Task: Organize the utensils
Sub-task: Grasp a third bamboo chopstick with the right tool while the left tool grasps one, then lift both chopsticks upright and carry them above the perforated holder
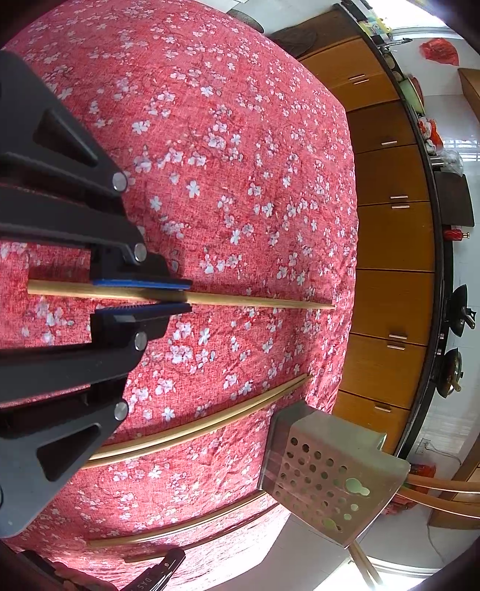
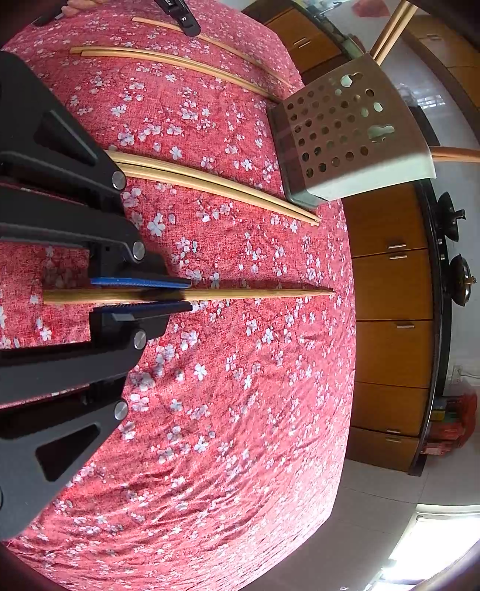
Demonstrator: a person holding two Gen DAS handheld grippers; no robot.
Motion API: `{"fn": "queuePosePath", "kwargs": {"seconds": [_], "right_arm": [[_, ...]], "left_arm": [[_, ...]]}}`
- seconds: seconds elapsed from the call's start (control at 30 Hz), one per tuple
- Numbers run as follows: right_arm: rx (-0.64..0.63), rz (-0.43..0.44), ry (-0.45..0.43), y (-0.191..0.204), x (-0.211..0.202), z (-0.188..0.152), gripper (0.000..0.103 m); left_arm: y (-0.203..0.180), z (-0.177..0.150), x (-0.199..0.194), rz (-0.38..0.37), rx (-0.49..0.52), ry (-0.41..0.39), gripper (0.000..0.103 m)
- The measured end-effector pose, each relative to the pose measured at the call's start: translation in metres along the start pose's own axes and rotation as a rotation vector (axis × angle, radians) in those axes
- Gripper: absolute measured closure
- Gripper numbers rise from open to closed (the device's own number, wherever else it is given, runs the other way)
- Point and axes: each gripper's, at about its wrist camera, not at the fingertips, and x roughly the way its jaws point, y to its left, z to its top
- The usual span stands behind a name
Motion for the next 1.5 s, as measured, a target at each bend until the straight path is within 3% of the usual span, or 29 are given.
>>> {"fn": "queuePosePath", "kwargs": {"seconds": [0.83, 1.23, 1.33, 1.5], "right_arm": [[0.007, 0.004, 0.001, 0.001, 0.0, 0.0, 0.095], [0.024, 0.047, -0.001, -0.004, -0.007, -0.008, 0.095], [0.017, 0.034, -0.048, -0.006, -0.02, -0.005, 0.095], [0.039, 0.046, -0.195, -0.014, -0.06, 0.01, 0.095]], "left_arm": [[0.0, -0.001, -0.002, -0.008, -0.007, 0.0, 0.093], [-0.009, -0.017, -0.016, 0.03, 0.085, 0.007, 0.095], [-0.01, -0.015, -0.024, 0.035, 0.095, -0.005, 0.095], [-0.009, 0.003, -0.068, 0.005, 0.086, -0.131, 0.095]]}}
